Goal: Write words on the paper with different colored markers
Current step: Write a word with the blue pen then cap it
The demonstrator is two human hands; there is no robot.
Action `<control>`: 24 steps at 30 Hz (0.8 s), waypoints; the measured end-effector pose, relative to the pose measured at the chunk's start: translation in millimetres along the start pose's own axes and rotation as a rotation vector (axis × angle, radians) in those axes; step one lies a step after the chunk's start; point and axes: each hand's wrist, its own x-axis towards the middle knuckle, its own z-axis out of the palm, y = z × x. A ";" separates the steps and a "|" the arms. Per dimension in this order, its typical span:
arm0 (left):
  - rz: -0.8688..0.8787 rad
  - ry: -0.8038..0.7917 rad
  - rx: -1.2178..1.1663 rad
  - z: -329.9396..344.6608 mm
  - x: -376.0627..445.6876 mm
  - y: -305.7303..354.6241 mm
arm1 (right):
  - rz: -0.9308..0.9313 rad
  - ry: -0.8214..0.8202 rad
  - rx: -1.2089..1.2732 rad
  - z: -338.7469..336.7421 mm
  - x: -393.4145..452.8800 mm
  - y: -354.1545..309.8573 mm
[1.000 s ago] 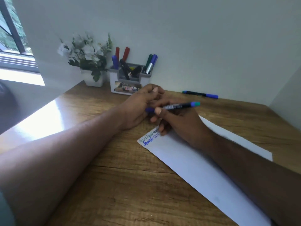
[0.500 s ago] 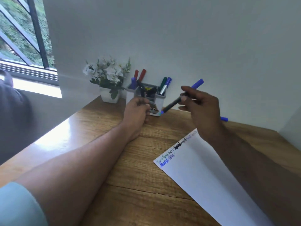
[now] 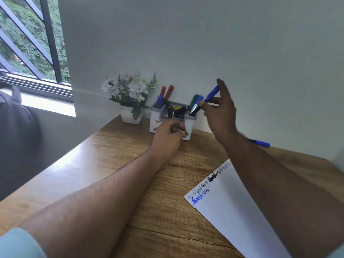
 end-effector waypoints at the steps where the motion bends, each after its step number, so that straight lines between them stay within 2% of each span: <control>1: 0.012 -0.011 0.023 0.6 0.2 -1.0 | 0.006 -0.026 -0.015 -0.5 -1.2 1.1; 4: 0.051 -0.102 0.079 2.9 -2.0 -2.2 | 0.044 -0.084 -0.045 -8.7 3.2 3.5; 7: 0.130 -0.246 0.204 5.4 -5.1 -3.2 | 0.076 -0.218 -0.028 -14.3 12.0 1.2; 12: 0.218 -0.379 0.376 8.4 -7.8 -3.0 | 0.012 -0.500 -0.433 -11.7 28.1 -1.0; 14: 0.220 -0.382 0.387 8.0 -7.5 -3.6 | 0.037 -0.491 -0.454 -13.5 28.0 4.8; 18: 0.213 -0.386 0.407 7.2 -6.6 -4.8 | -0.013 -0.235 -0.400 -37.9 15.8 32.1; 20: 0.221 -0.388 0.415 7.0 -5.9 -5.1 | -0.013 -0.239 -0.585 -57.5 12.7 55.2; 24: 0.219 -0.405 0.456 7.0 -5.5 -5.8 | 0.102 -0.445 -1.137 -87.3 7.5 84.9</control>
